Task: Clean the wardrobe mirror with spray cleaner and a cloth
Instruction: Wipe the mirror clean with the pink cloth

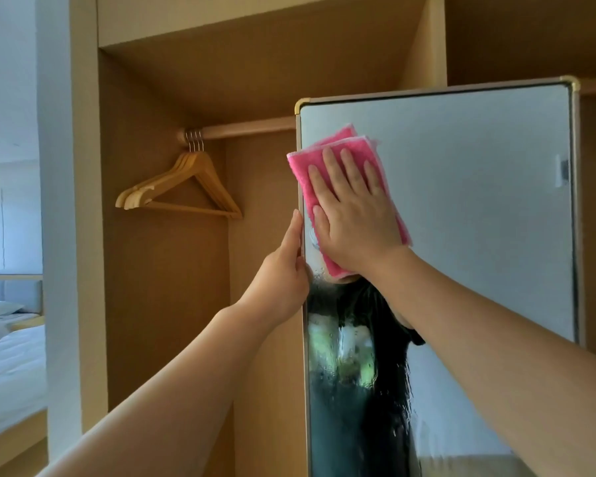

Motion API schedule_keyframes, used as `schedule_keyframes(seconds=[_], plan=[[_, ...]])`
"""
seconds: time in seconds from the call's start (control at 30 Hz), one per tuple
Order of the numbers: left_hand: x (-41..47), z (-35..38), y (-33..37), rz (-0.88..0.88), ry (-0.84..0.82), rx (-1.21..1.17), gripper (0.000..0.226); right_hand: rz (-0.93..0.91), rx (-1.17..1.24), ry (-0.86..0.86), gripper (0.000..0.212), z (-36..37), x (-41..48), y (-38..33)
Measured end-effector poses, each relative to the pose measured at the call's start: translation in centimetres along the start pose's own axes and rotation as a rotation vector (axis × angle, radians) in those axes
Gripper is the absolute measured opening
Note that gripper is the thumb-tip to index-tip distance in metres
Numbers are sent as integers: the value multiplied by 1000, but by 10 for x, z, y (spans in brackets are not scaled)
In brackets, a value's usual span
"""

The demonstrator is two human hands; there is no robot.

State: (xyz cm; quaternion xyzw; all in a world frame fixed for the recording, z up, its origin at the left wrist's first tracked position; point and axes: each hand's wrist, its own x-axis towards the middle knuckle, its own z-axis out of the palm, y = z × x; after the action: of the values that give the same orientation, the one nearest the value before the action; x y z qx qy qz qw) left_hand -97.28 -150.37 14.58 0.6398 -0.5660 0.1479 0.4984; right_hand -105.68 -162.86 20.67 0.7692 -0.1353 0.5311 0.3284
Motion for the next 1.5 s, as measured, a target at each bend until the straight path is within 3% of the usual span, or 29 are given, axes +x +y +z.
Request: schedule_keyframes(seconds=[0.23,0.43,0.77,1.5], plan=[[-3,-5,-4,-8,-43,-70,93,10,46,15,60,14,-53,-22],[-7,-7,-7,-38,-70,-114,82,23,83,14,61,27,-97,-37],[-9,-6,-1,-91,-81,-106,90,17,116,-3,63,41,-163,-68],[-12,0,0,-112,-21,21,92,-183,106,-135,62,59,-261,-90]])
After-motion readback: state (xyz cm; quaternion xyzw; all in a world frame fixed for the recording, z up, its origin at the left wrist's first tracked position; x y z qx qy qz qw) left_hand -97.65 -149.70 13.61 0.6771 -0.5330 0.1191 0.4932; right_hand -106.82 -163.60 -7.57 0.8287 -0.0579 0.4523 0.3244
